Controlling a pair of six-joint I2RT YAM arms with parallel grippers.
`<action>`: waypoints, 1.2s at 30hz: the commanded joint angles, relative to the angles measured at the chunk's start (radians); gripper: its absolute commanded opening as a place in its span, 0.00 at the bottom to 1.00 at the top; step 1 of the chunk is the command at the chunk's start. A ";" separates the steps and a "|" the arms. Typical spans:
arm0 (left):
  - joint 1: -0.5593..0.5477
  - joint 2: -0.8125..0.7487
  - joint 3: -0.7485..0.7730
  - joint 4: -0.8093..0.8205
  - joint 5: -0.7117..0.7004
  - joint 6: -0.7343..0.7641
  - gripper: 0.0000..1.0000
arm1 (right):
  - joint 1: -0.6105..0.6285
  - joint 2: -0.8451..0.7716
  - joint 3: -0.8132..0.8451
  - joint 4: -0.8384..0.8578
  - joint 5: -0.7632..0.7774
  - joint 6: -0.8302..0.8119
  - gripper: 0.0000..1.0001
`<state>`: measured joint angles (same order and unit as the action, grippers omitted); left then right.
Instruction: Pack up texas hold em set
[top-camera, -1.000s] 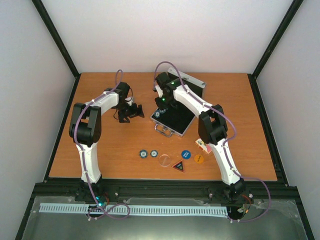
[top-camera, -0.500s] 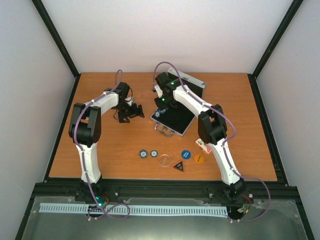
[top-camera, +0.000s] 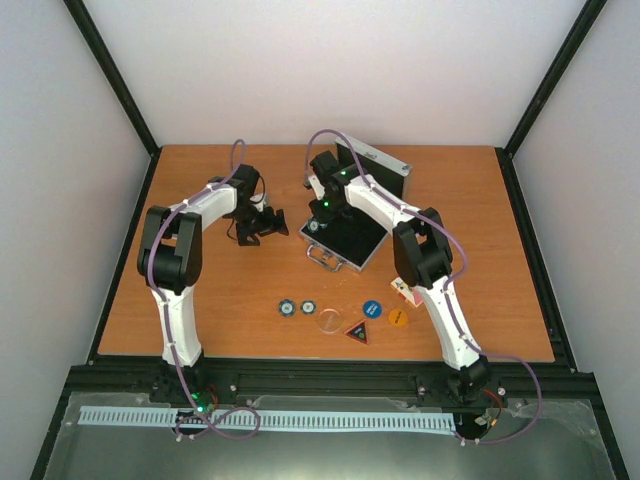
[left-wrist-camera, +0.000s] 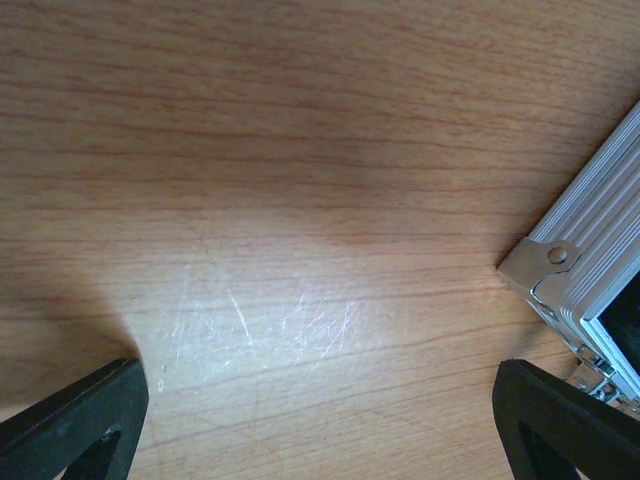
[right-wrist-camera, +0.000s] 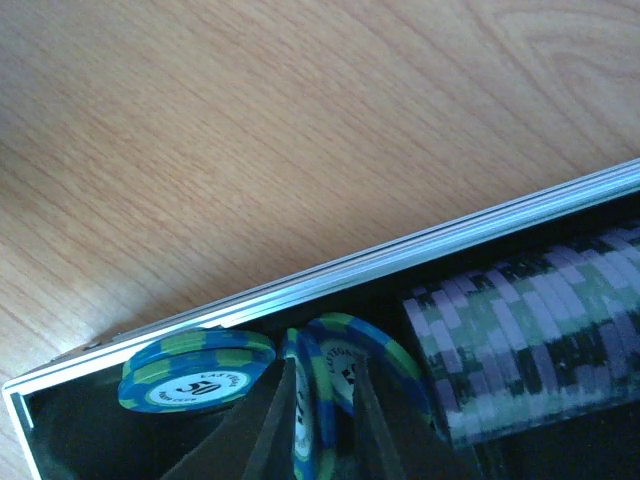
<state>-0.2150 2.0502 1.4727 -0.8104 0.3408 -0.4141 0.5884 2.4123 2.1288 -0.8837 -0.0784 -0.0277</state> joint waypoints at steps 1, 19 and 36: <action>0.011 0.035 -0.042 -0.018 -0.052 0.015 0.98 | -0.006 0.023 0.005 0.011 0.042 -0.006 0.24; 0.011 0.033 -0.037 -0.015 -0.048 0.012 0.98 | -0.005 -0.093 0.000 0.000 0.122 0.011 0.48; 0.012 0.035 -0.028 -0.014 -0.048 0.012 0.98 | 0.053 -0.114 0.005 -0.102 -0.116 0.081 0.60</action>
<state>-0.2150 2.0491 1.4723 -0.8097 0.3412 -0.4141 0.6128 2.3318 2.1509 -0.9665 -0.1200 0.0311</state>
